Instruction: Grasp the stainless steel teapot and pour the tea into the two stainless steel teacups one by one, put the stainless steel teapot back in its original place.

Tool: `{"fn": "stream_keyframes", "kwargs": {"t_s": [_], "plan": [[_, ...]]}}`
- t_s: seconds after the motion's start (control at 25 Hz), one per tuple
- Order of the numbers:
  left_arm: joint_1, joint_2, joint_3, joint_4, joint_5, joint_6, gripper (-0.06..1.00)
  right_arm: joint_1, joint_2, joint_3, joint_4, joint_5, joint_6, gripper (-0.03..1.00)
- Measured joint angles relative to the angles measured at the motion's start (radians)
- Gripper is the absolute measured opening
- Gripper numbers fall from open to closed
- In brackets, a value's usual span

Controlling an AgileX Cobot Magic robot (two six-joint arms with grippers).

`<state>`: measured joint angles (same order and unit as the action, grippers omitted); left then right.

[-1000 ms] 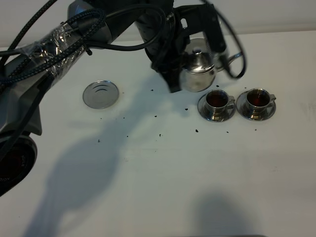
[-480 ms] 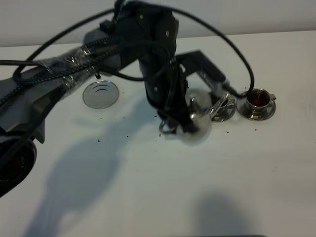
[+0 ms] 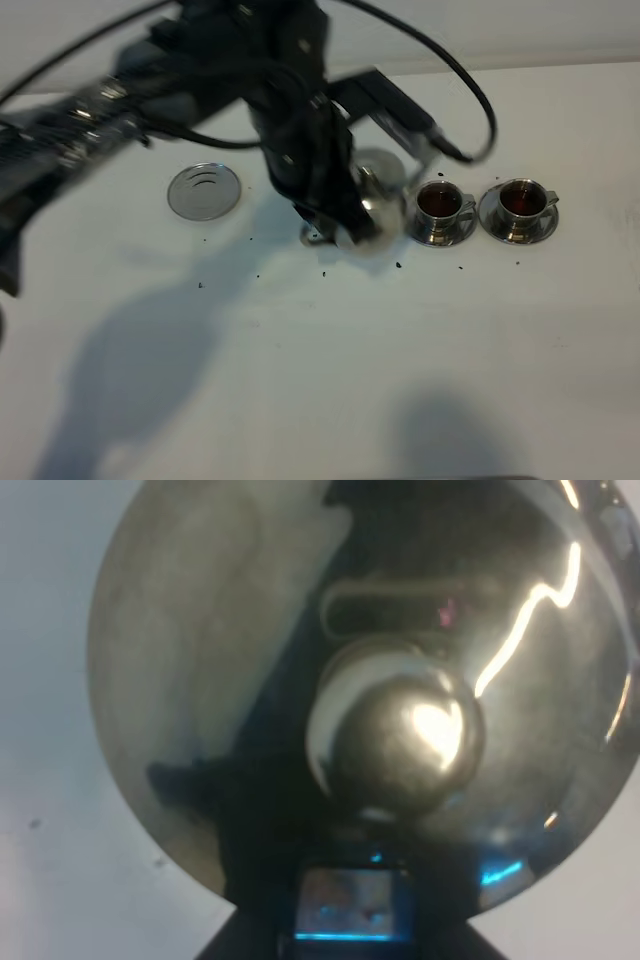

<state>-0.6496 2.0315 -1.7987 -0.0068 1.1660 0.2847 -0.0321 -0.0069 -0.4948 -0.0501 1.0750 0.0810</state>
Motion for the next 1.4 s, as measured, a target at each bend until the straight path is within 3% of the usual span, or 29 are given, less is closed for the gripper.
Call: {"fn": "stream_keyframes", "kwargs": {"t_s": [0.36,0.56,0.96,1.4], "plan": [[0.239,-0.018,0.002,0.019,-0.012,-0.165,0.23,0.000,0.000,0.000,0.000,0.000,0.000,0.29],[0.321,-0.015,0.002,0.019,-0.049,-0.201,0.23,0.000,0.000,0.000,0.000,0.000,-0.001,0.29],[0.366,0.119,0.007,0.018,-0.149,-0.231,0.23,0.000,0.000,0.000,0.000,0.000,0.000,0.29],[0.421,0.131,0.008,0.032,-0.150,-0.241,0.23,0.000,0.000,0.000,0.000,0.000,0.000,0.29]]}}
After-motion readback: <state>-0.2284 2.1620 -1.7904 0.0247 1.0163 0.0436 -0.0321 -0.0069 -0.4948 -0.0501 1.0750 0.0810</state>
